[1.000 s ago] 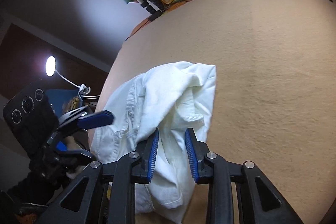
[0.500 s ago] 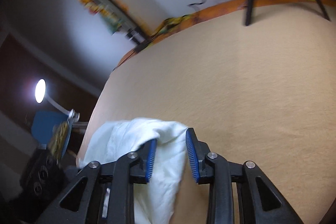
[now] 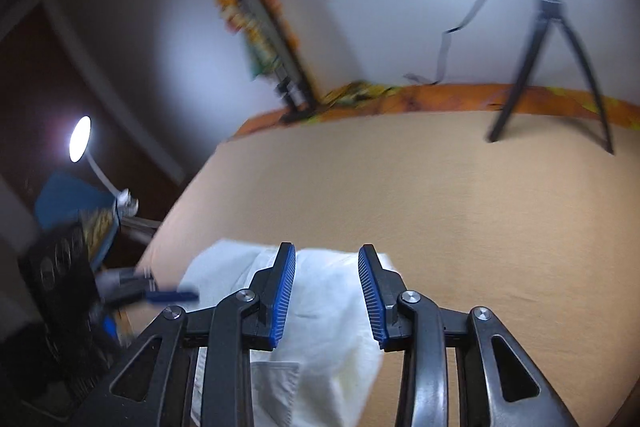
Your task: Fold small clothes
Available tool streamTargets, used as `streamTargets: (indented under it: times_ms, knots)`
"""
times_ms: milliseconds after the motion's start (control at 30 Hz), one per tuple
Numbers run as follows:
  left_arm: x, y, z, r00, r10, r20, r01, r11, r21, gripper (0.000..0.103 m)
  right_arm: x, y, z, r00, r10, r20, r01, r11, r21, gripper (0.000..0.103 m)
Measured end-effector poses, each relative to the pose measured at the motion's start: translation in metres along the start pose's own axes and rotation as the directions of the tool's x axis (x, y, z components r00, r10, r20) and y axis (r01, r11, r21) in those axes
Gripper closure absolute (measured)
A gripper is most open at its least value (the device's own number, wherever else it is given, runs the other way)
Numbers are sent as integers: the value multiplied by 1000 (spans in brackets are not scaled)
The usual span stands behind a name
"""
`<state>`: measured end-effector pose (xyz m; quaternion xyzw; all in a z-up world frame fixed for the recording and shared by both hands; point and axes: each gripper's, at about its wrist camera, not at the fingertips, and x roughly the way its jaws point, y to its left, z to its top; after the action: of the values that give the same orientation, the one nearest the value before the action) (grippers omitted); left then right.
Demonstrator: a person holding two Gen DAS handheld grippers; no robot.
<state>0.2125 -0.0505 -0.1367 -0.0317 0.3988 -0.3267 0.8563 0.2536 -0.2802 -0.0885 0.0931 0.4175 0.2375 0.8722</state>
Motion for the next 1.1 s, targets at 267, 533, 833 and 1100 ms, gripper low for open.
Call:
streamTargets:
  times_ms: [267, 533, 833, 1100]
  knots:
    - [35, 73, -11, 983, 154, -100, -165, 981, -106, 58, 54, -31, -17, 983, -125, -135, 125, 992, -2, 74]
    - [-5, 82, -16, 985, 163, -47, -169, 967, -188, 62, 17, -53, -17, 984, -153, -95, 158, 986, 51, 62]
    - [-38, 97, -75, 995, -80, -54, 36, 828, -560, 51, 21, -68, -37, 981, 92, -171, -56, 977, 206, 46]
    - [-23, 102, -82, 992, -119, -42, 66, 774, -630, 52, 29, -65, -51, 962, 208, -179, -152, 947, 283, 47]
